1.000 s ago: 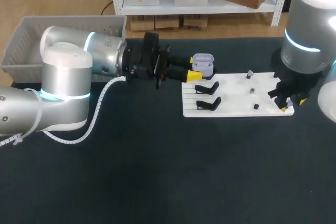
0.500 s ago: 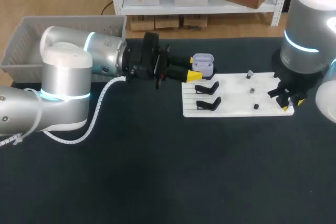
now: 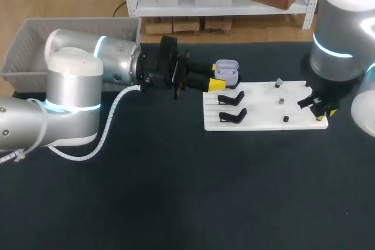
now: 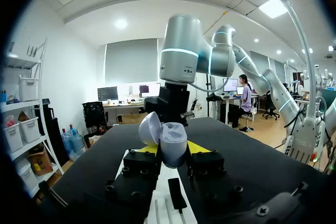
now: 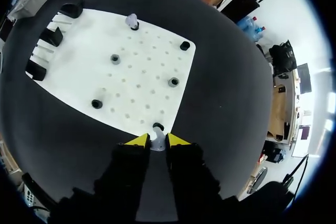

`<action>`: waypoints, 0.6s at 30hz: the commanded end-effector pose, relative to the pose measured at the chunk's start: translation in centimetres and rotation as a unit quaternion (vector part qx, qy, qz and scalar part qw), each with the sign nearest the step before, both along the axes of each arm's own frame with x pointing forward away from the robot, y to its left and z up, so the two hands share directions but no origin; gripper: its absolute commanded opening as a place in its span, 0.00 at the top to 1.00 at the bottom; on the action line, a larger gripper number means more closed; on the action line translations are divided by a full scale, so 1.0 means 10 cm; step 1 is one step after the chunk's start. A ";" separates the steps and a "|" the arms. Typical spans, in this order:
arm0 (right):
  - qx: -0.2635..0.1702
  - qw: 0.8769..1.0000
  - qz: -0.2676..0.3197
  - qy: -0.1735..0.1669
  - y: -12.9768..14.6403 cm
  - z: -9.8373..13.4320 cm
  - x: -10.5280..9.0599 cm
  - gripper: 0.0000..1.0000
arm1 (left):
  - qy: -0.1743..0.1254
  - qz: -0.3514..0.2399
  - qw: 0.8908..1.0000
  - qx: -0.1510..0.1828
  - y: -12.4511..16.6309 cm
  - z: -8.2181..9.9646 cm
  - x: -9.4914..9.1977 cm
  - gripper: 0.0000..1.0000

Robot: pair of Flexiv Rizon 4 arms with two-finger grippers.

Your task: Pick up each earbud case from the left stands, insert the matching earbuds, close the lid, and place the case in the box.

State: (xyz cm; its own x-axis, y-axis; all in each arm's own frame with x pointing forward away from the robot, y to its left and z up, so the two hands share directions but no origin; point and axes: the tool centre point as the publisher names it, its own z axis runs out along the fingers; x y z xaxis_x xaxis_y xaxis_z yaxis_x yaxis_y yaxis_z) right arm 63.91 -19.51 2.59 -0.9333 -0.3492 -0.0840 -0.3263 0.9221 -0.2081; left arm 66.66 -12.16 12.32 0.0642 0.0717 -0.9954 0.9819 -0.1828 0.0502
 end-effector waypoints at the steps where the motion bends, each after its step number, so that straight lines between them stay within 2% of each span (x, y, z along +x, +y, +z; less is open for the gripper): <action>1: -0.005 1.000 -0.002 -0.010 0.05 0.31 -0.19 1.00 | -0.001 0.000 1.000 -0.002 0.00 -0.01 0.00 1.00; 3: -0.008 1.000 -0.007 -0.009 0.08 0.44 -0.22 1.00 | -0.001 0.000 1.000 -0.002 0.00 -0.01 0.00 1.00; 6: -0.004 0.999 -0.030 0.013 0.14 0.60 -0.25 1.00 | -0.001 0.000 1.000 -0.002 0.00 -0.01 0.00 1.00; 10: 0.023 0.998 -0.041 0.034 0.23 0.78 -0.28 1.00 | -0.001 0.000 1.000 -0.002 0.00 -0.01 0.00 1.00; 18: 0.026 0.998 -0.041 0.034 0.25 0.85 -0.27 1.00 | -0.001 0.000 1.000 -0.002 0.00 -0.01 0.00 1.00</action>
State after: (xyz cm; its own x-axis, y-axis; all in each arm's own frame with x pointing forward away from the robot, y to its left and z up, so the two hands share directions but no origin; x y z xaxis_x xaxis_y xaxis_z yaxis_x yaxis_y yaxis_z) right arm 61.09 -17.06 11.05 -0.9624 -0.2691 -0.0381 -0.2615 0.9550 -0.1399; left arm 66.66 -12.16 12.32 0.0642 0.0717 -0.9954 0.9819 -0.1827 0.0502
